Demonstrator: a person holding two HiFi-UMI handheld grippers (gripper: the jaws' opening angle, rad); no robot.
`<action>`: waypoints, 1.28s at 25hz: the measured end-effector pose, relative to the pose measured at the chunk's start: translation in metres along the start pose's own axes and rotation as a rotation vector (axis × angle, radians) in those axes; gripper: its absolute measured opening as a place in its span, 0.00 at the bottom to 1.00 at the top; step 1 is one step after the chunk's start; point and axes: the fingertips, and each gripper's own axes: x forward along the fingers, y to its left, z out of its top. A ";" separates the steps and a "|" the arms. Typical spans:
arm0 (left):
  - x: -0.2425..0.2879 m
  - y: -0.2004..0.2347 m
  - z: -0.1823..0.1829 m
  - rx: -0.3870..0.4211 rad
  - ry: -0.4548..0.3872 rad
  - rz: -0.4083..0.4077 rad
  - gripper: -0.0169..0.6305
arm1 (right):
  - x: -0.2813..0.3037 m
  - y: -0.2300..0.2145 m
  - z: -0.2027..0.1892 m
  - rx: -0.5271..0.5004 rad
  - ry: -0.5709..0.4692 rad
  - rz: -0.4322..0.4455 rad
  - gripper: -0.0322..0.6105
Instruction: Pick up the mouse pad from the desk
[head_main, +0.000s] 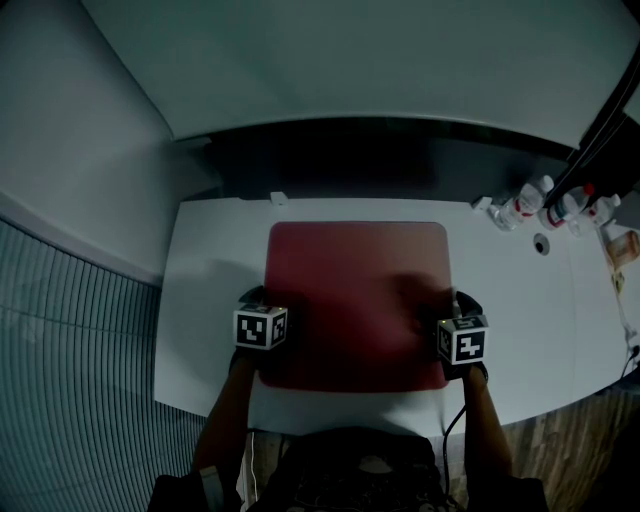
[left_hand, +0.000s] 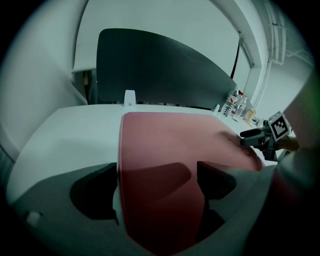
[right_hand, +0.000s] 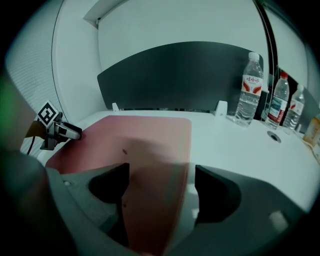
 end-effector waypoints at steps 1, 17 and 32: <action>0.001 0.000 -0.002 0.009 0.004 0.002 0.78 | 0.001 0.000 -0.002 -0.001 0.008 0.001 0.68; 0.003 -0.003 -0.002 0.049 -0.022 0.031 0.77 | 0.005 0.006 -0.006 -0.007 0.064 -0.011 0.65; 0.003 -0.001 -0.001 0.034 -0.020 0.067 0.75 | 0.003 0.008 -0.007 0.006 0.076 -0.029 0.58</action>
